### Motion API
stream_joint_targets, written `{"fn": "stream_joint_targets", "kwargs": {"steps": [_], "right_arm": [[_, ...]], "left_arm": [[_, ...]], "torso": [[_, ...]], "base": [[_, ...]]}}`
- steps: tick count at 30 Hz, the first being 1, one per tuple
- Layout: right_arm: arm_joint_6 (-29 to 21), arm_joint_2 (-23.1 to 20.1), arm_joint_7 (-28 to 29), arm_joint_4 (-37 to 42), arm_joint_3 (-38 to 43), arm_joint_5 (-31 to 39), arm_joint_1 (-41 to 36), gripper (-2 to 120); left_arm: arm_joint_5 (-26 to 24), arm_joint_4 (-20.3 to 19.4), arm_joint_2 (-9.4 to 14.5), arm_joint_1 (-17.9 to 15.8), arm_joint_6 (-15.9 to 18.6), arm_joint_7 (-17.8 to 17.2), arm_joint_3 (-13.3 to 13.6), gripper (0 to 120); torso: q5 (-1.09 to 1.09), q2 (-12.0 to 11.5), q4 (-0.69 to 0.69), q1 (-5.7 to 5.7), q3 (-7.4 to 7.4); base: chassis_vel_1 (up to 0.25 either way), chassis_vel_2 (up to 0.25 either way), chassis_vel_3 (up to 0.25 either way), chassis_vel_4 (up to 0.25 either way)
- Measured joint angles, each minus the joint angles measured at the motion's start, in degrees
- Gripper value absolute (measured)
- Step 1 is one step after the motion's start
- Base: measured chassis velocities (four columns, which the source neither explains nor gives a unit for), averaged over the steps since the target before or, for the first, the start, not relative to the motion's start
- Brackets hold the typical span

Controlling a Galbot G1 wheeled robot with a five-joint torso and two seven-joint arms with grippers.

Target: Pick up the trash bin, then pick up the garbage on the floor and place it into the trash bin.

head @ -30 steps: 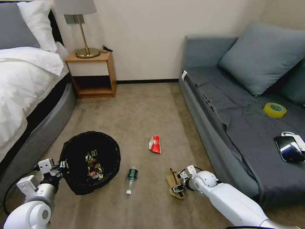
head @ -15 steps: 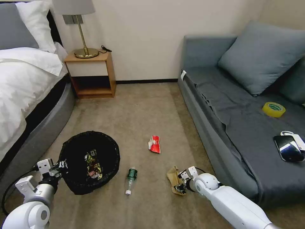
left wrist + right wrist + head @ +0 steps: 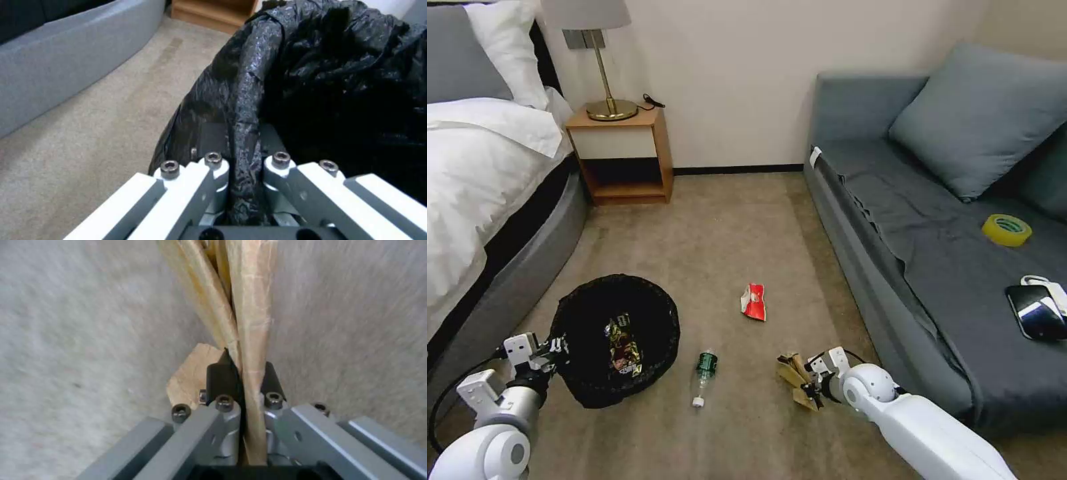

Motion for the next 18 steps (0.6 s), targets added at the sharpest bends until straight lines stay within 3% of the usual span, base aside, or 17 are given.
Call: {"fn": "stream_joint_targets", "kwargs": {"steps": [11, 18], "right_arm": [[4.02, -1.91, 6.35, 16.57, 5.03, 6.13, 1.55, 0], [5.97, -0.78, 11.94, 28.51, 2.84, 12.73, 10.44, 0]], "left_arm": [[-0.59, -0.28, 0.24, 0.46, 0.19, 0.01, 1.62, 4], [-0.59, -0.88, 0.21, 0.47, 0.89, -0.07, 2.99, 4]], "torso": [[-0.03, 0.01, 0.00, 0.00, 0.00], [-0.03, 0.02, 0.01, 0.00, -0.01]], "base": [[0.000, 0.000, 0.000, 0.000], [0.000, 0.000, 0.000, 0.000]]}}
